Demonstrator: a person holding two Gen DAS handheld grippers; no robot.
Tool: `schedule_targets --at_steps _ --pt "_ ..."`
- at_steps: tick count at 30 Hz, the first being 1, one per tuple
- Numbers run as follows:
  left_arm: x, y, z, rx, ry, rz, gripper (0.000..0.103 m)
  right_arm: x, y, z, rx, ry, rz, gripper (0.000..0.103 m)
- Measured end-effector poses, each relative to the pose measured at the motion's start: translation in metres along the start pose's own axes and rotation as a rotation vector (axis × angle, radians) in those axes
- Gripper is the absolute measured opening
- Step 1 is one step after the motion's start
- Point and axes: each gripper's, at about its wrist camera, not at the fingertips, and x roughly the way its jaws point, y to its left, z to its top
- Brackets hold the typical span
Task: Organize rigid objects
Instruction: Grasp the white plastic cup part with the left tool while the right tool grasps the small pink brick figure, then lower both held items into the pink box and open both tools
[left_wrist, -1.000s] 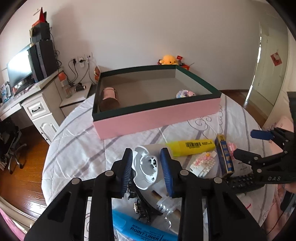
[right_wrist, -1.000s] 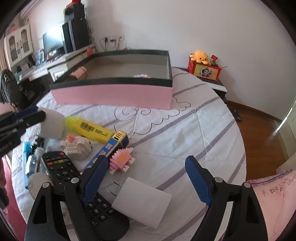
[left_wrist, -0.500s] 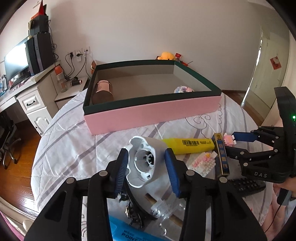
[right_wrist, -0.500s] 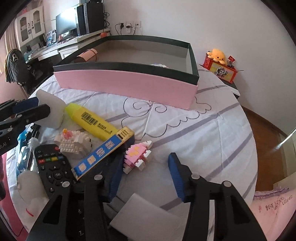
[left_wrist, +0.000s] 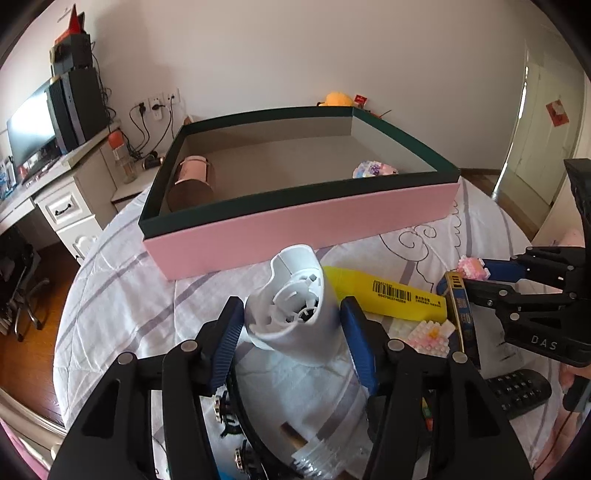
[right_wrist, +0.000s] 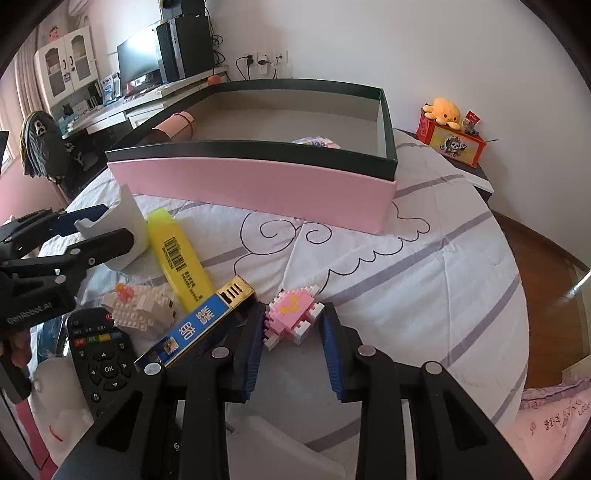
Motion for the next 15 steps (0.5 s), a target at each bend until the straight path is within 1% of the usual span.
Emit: schedule_targets --at_steps 8,15 --pt "-0.006 0.003 0.005 0.005 -0.024 -0.001 0.054 -0.002 -0.004 0.002 0.018 -0.018 0.024 0.03" --pt "-0.02 0.01 0.009 -0.009 -0.052 0.002 0.054 -0.008 -0.007 0.004 0.032 -0.039 0.023 0.03"
